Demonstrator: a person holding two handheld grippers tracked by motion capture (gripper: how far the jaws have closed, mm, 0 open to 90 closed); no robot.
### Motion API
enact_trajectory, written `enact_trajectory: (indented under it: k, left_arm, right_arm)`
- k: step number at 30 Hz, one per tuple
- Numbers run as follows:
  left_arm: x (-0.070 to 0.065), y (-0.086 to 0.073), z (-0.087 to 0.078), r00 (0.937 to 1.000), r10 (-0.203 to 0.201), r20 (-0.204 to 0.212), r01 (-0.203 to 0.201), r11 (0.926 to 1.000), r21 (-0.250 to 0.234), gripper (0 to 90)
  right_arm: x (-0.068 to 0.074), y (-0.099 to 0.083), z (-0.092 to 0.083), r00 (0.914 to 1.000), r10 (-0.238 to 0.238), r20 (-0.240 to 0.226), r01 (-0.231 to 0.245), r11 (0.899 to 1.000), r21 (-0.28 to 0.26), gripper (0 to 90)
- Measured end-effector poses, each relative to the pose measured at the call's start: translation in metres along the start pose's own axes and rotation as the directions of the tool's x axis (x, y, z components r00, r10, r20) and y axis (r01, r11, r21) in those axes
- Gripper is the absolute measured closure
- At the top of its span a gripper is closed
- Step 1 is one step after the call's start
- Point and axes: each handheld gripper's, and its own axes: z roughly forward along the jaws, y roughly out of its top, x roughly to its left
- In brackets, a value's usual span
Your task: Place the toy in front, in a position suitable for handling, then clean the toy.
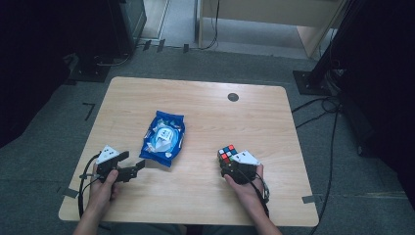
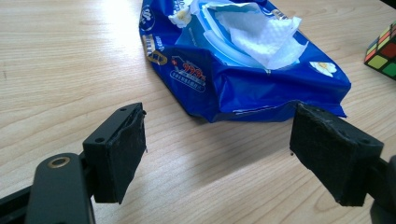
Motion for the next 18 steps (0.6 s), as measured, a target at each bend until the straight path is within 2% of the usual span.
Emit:
enact_trajectory:
  k: [5, 10, 14, 18]
  left_arm:
    - [-0.002, 0.000, 0.000, 1.0000, 0.002, 0.002, -0.002, 1.0000, 0.000, 18.3]
    - [-0.004, 0.001, 0.000, 1.0000, 0.003, 0.003, -0.003, 1.0000, -0.002, 18.3]
    - [-0.005, 0.002, 0.000, 1.0000, 0.000, 0.004, 0.000, 1.0000, -0.005, 18.3]
    - [-0.010, 0.006, -0.004, 0.9999, -0.003, 0.014, 0.004, 0.9995, -0.033, 18.0]
  right_arm:
    - [-0.002, -0.001, 0.001, 0.9997, 0.006, -0.023, -0.006, 1.000, 0.004, 33.3]
    - [-0.001, 0.005, -0.006, 0.9996, 0.013, -0.027, -0.014, 1.000, -0.025, 19.1]
    - [0.000, 0.008, -0.009, 0.9997, 0.002, -0.026, -0.003, 0.999, -0.040, 18.7]
    - [0.000, 0.007, -0.008, 0.9997, 0.001, -0.024, -0.001, 0.999, -0.032, 17.9]
